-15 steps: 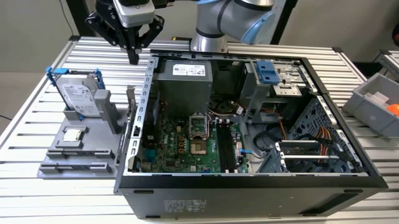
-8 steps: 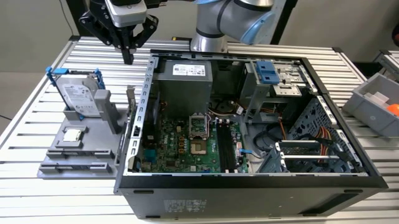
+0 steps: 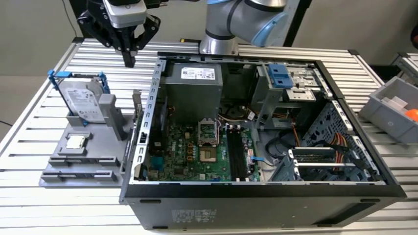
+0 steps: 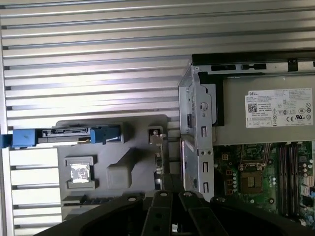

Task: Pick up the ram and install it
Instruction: 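Reach for the ram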

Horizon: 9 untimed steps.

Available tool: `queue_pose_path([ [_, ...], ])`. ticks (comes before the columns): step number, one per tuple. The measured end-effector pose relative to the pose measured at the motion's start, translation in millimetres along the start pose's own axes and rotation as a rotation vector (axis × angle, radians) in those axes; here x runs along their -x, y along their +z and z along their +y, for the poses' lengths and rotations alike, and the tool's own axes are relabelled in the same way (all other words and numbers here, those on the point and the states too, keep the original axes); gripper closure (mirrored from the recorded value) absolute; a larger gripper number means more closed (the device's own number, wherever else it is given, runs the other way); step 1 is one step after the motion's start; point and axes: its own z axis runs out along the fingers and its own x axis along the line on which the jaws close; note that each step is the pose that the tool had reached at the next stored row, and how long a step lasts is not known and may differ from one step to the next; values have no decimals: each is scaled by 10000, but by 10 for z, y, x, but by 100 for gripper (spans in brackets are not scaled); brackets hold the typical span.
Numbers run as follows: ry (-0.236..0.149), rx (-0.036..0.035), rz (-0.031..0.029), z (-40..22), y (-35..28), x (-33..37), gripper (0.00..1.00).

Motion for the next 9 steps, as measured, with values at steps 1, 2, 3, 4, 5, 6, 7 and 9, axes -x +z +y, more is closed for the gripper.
queue_pose_path([
  [1, 0, 2, 6, 0, 1, -7, 100],
  [2, 0, -1, 15, -1, 0, -14, 100],
  [3, -1, 0, 21, -1, 1, -20, 100],
  [4, -2, -1, 28, -2, 0, -26, 100],
  [5, -2, -2, 35, -2, 0, -31, 100],
  [6, -3, -1, 40, -2, 0, -36, 100],
  [7, -4, -2, 46, -3, 0, -41, 100],
  [9, -5, -4, 55, -3, 0, -50, 100],
])
